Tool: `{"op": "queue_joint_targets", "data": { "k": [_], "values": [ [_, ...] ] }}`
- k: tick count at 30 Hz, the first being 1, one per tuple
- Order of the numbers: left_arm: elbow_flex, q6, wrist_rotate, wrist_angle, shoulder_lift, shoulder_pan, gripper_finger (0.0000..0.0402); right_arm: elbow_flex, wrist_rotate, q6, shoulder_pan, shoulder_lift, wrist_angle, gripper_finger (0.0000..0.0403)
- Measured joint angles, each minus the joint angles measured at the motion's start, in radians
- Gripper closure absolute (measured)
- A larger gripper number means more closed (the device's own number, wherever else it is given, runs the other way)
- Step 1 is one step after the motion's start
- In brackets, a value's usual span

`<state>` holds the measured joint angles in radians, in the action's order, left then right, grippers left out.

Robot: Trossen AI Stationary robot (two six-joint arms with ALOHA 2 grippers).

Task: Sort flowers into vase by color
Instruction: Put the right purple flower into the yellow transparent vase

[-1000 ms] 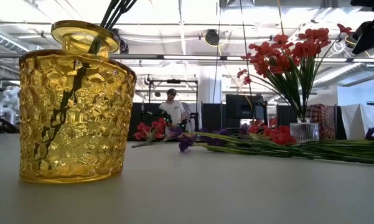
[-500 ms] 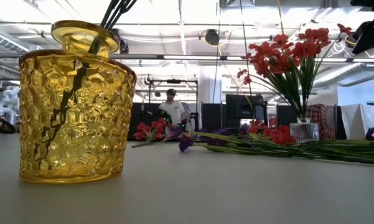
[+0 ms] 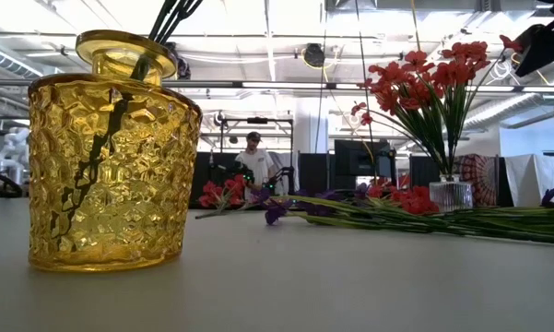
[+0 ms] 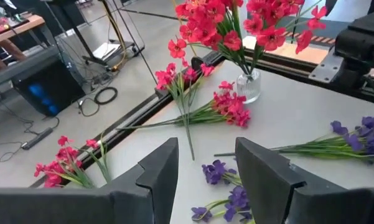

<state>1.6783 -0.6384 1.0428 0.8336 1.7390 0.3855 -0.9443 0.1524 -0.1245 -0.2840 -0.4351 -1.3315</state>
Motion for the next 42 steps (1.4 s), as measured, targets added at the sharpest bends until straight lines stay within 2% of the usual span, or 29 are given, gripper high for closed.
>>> {"op": "queue_joint_targets", "data": {
  "k": [9,15,19,21,27,31,42],
  "values": [
    [0.000,0.000,0.000,0.034,0.000,0.000,0.0235,0.000,0.002,0.086,0.000,0.000,0.009,0.0046],
    [0.000,-0.002,0.000,0.040,0.000,0.001,0.0235,0.000,0.004,0.228,0.000,0.000,0.121,0.0046],
    [0.000,-0.002,0.000,0.040,0.000,0.001,0.0235,0.000,0.010,0.416,0.000,0.000,0.185,0.0046],
    [0.000,-0.003,0.000,0.040,0.000,0.001,0.0235,0.000,0.028,0.459,0.000,-0.002,0.202,0.0046],
    [0.000,-0.003,0.000,0.040,0.000,0.001,0.0235,0.000,0.163,0.479,0.000,-0.003,0.206,0.0046],
    [0.000,-0.003,0.000,0.040,0.001,0.001,0.0235,0.000,0.216,0.502,0.000,-0.003,0.184,0.0046],
    [0.000,-0.006,0.001,0.039,0.001,0.001,0.0235,0.000,0.221,0.507,0.000,-0.002,0.013,0.0046]
  ]
}}
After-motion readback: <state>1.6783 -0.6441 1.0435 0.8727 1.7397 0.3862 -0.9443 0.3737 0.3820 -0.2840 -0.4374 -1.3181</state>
